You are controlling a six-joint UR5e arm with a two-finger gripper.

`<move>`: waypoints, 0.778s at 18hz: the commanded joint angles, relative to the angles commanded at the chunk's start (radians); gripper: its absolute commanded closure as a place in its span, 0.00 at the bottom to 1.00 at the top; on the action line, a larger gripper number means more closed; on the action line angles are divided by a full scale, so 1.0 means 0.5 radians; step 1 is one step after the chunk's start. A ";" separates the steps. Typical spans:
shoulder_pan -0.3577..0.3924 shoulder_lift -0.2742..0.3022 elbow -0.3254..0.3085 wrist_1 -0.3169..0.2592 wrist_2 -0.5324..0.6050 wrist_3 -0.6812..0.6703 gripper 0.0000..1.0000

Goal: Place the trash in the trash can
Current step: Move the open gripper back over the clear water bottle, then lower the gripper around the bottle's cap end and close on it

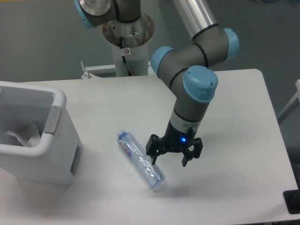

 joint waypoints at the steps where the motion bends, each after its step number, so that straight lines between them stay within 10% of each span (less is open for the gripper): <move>1: 0.000 -0.009 -0.003 0.003 0.000 -0.003 0.00; 14: -0.212 -0.319 0.169 -0.003 0.460 -0.438 0.00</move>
